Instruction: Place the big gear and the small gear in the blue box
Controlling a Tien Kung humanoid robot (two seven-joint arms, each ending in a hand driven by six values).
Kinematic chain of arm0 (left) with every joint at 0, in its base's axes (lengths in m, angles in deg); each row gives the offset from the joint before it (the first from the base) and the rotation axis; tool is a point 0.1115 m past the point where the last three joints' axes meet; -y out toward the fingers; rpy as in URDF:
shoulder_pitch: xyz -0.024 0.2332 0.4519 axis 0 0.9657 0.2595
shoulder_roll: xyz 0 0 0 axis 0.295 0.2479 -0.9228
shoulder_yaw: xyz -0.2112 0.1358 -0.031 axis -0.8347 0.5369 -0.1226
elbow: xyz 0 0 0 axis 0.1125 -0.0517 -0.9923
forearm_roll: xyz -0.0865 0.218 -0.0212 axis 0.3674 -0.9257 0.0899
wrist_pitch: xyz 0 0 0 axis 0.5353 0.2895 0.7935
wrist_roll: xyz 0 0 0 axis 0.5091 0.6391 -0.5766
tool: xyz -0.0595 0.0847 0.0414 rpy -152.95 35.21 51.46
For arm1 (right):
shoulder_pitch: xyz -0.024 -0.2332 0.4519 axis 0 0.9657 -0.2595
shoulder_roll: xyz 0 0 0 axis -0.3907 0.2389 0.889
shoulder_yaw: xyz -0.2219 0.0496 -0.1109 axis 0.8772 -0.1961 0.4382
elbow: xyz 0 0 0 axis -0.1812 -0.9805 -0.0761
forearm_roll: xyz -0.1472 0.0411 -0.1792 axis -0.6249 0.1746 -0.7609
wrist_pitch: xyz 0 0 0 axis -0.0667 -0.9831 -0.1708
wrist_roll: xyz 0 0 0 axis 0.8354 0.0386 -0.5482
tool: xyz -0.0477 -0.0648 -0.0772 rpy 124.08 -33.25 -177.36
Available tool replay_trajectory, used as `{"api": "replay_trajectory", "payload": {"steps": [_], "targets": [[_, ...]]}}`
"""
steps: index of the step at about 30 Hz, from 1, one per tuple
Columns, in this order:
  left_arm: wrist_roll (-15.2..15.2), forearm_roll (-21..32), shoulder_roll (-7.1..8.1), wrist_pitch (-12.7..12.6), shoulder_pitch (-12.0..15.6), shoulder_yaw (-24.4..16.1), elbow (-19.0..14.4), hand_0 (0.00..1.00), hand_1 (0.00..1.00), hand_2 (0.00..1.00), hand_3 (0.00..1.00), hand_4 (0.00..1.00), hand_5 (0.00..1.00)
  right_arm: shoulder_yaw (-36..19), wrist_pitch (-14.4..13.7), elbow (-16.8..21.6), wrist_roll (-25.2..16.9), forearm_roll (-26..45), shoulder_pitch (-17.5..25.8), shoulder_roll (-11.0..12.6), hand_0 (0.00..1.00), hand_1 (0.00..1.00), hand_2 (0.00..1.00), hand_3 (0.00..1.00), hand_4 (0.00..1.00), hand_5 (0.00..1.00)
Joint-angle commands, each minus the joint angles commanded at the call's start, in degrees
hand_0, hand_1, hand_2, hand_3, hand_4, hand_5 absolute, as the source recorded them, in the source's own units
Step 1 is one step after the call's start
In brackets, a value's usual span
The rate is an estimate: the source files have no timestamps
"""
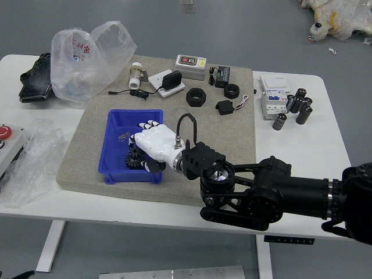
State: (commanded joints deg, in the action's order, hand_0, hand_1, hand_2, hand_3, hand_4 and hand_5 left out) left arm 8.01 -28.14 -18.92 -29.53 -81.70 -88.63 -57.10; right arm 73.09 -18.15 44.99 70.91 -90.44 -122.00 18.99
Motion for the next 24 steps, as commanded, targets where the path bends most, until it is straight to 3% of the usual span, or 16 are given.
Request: {"api": "replay_trajectory", "payload": {"steps": [20, 21, 24], "targets": [[0.2, -0.5, 0.03, 0.1, 0.0, -0.5, -0.1, 0.617, 0.592, 0.55, 0.644, 0.684, 0.616, 0.5, -1.3, -2.1, -0.6, 2.7, -0.2, -1.3, 0.998, 0.998, 0.994, 0.56, 0.586, 0.062], [0.2, -0.6, 0.03, 0.1, 0.0, -0.5, -0.1, 0.617, 0.592, 0.55, 0.644, 0.683, 0.615, 0.4, -1.2, -2.2, -0.6, 2.7, -0.2, -1.3, 0.998, 0.998, 0.998, 0.713, 0.546, 0.295], [0.2, -0.6, 0.07, 0.1, 0.0, -0.5, -0.2, 0.617, 0.592, 0.55, 0.644, 0.683, 0.615, 0.2, -1.0, -2.4, -0.5, 2.6, -0.4, -1.3, 0.998, 0.998, 0.998, 0.713, 0.546, 0.295]]}}
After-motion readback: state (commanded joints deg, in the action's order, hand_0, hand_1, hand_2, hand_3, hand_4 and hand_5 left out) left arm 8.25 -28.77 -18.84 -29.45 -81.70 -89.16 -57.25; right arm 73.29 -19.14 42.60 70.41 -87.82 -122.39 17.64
